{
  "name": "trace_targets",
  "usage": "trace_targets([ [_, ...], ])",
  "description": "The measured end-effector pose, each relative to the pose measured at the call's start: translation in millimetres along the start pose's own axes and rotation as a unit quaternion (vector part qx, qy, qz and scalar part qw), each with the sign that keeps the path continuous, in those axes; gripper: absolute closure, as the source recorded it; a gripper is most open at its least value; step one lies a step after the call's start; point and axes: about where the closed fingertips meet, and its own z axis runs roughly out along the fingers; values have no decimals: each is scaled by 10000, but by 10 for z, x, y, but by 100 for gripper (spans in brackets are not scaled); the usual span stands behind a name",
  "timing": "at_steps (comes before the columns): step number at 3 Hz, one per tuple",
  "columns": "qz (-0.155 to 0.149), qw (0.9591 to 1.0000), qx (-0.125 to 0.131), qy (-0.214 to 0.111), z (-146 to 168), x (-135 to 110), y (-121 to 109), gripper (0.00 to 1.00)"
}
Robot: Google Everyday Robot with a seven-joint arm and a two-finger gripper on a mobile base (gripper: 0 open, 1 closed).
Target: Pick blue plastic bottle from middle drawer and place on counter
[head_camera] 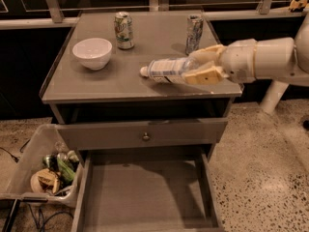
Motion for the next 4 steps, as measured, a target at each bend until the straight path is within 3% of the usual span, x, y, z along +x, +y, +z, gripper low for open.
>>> trace_targets([
  [1,-543,9970,158,528,160,-238,-394,100],
  [2,-823,9920,270,916,286,-285,-687,100],
  [4,-871,9915,256,932,334,-304,-694,58],
])
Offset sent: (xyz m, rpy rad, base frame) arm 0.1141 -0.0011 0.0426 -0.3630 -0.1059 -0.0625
